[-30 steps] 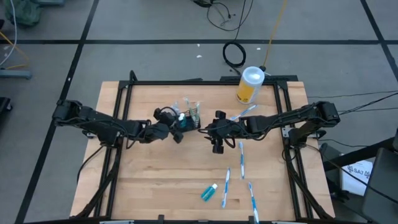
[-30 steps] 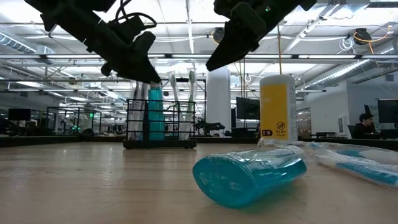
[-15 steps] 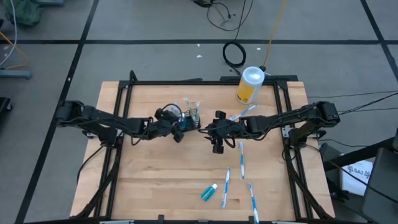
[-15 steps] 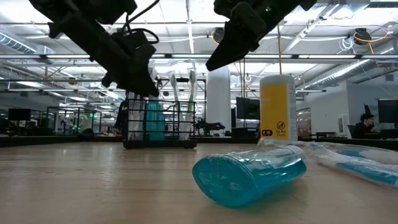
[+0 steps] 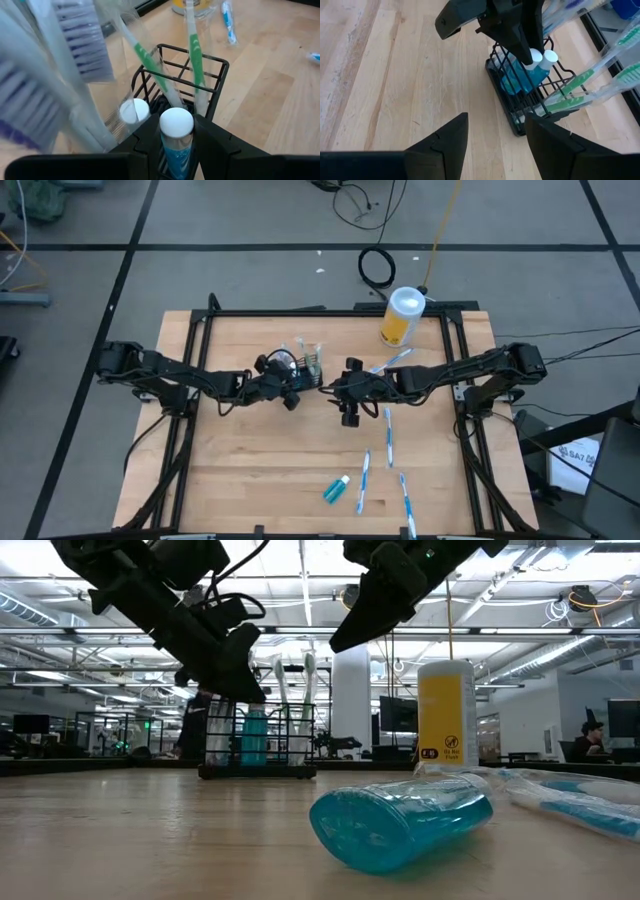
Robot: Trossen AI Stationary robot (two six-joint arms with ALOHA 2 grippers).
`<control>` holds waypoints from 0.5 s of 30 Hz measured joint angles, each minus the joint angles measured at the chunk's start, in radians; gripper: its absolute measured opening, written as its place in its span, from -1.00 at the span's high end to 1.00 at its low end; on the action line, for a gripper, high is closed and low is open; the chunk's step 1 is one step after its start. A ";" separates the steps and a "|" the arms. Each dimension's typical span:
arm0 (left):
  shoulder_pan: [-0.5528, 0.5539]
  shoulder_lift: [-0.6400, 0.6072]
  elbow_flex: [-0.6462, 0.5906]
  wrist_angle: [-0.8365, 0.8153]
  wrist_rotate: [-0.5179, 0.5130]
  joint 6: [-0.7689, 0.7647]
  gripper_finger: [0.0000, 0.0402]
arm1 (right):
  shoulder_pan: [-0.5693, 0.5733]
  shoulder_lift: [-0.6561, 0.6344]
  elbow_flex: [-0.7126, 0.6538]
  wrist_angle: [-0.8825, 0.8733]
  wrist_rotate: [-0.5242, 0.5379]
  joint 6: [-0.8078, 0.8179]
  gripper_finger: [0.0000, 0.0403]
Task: Pick & Place toothbrushing station
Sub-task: Put the the top blue mouthwash into the black mesh organizer
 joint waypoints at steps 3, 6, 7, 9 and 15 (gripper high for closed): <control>0.001 0.000 0.000 0.002 0.013 0.018 0.48 | 0.000 0.000 0.000 0.003 0.000 -0.002 0.07; 0.001 0.000 0.000 0.002 0.017 0.010 0.48 | 0.000 0.000 0.000 0.003 0.000 -0.002 0.07; 0.001 0.000 0.000 0.002 0.017 0.009 0.48 | 0.000 0.000 0.000 0.003 0.000 -0.002 0.07; 0.001 0.000 0.000 0.002 0.018 0.012 0.48 | 0.000 0.000 0.000 0.004 0.000 -0.002 0.07; 0.001 0.000 0.000 0.002 0.022 0.022 0.48 | 0.000 0.000 0.000 0.004 0.000 -0.001 0.07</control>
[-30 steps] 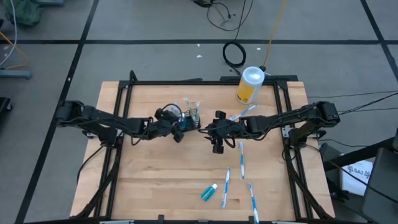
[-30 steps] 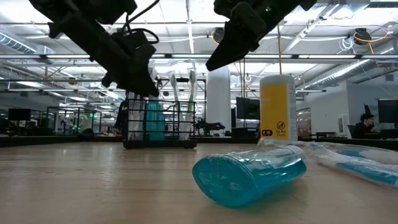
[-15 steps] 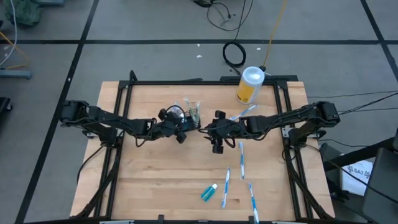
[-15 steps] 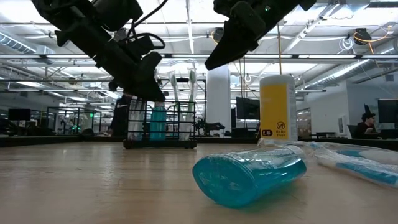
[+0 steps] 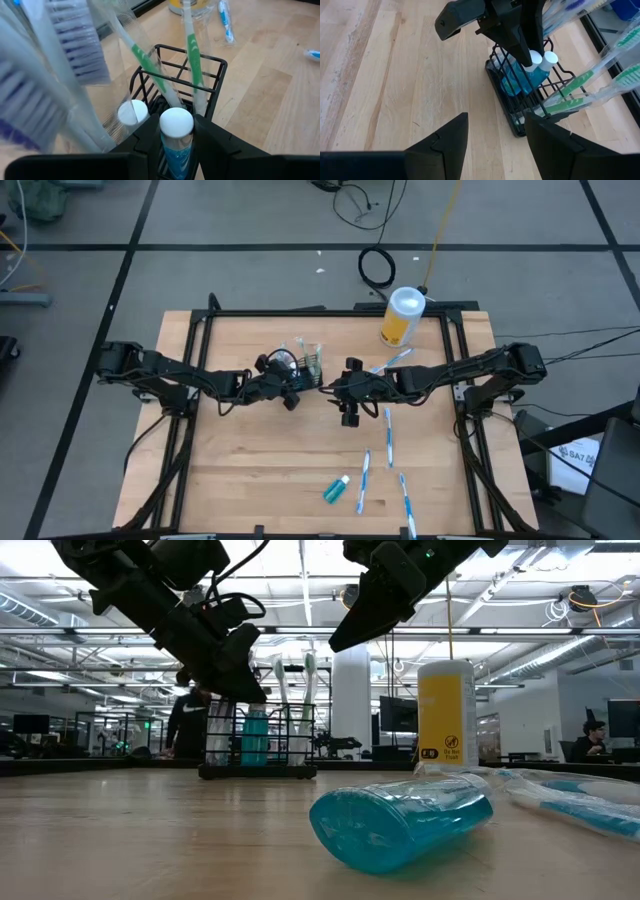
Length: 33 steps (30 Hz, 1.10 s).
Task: Pick & Place toothbrushing station
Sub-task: Put the the top blue mouthwash into the black mesh organizer, then put the blue toothbrush into the black mesh organizer
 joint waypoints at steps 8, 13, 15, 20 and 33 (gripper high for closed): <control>0.000 0.001 -0.001 0.000 0.000 -0.002 0.48 | 0.000 0.000 0.000 0.000 0.000 0.000 0.07; 0.000 0.001 -0.001 0.000 -0.015 -0.005 0.45 | 0.000 0.000 0.000 0.000 0.000 0.000 0.07; 0.000 0.001 -0.002 0.000 -0.018 -0.005 0.38 | 0.000 0.000 0.000 0.000 0.000 0.000 0.07; 0.000 0.001 -0.002 0.004 -0.027 -0.009 0.16 | 0.000 0.000 0.000 0.000 0.000 0.000 0.07; 0.000 -0.001 -0.002 0.022 -0.024 -0.004 0.06 | 0.000 0.000 0.000 0.000 0.000 0.000 0.07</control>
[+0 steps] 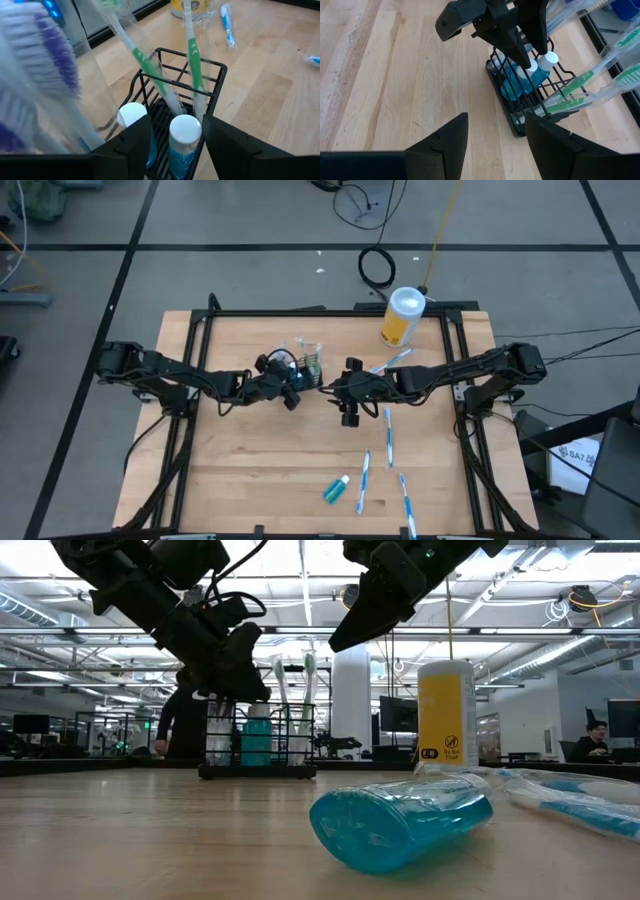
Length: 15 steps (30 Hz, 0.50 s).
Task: Pick & Place toothbrushing station
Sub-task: Put the blue toothbrush into the black mesh organizer
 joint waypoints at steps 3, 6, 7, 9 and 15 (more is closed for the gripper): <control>-0.006 -0.021 -0.002 -0.008 0.009 0.011 0.06 | 0.000 0.000 0.000 0.000 0.000 0.000 0.07; -0.021 -0.065 -0.004 -0.011 0.010 0.011 0.06 | 0.000 0.000 0.000 0.000 0.000 0.000 0.07; -0.027 -0.082 -0.003 -0.004 0.010 0.017 0.06 | 0.000 0.000 0.000 0.000 0.000 0.000 0.07; -0.038 -0.113 -0.003 -0.005 0.009 0.039 0.06 | 0.000 0.000 0.000 0.000 0.000 0.000 0.07; -0.094 -0.222 -0.003 -0.003 0.007 0.107 0.06 | 0.000 0.000 -0.008 0.006 0.000 0.007 0.07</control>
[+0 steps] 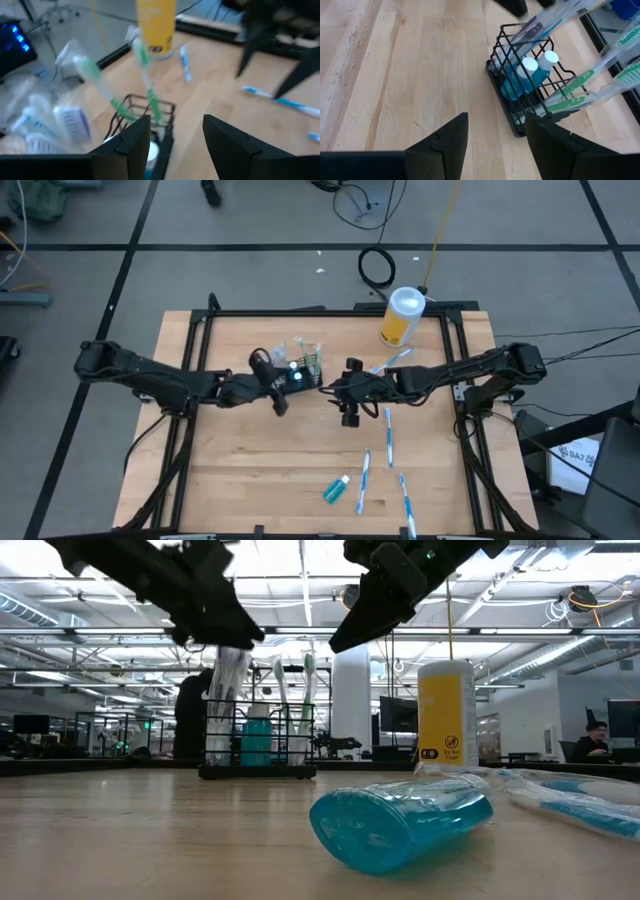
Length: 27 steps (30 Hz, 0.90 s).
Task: Pick & Place toothbrushing station
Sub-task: Put the blue toothbrush into the black mesh organizer
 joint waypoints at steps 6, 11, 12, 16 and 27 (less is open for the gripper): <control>-0.072 -0.085 0.001 -0.019 -0.002 0.068 0.06 | 0.000 -0.011 -0.022 -0.133 0.004 -0.013 0.07; -0.113 -0.146 0.002 -0.077 -0.004 0.112 0.06 | 0.000 -0.016 -0.022 -0.374 0.117 0.074 0.07; -0.117 -0.160 0.002 -0.089 -0.005 0.112 0.06 | 0.000 -0.016 -0.023 -0.430 0.156 0.084 0.07; -0.127 -0.195 0.003 -0.118 -0.007 0.111 0.06 | -0.022 -0.016 -0.023 -0.616 0.272 0.081 0.07; -0.128 -0.202 0.003 -0.129 -0.007 0.112 0.06 | -0.278 -0.016 -0.042 -0.605 0.087 -0.024 0.05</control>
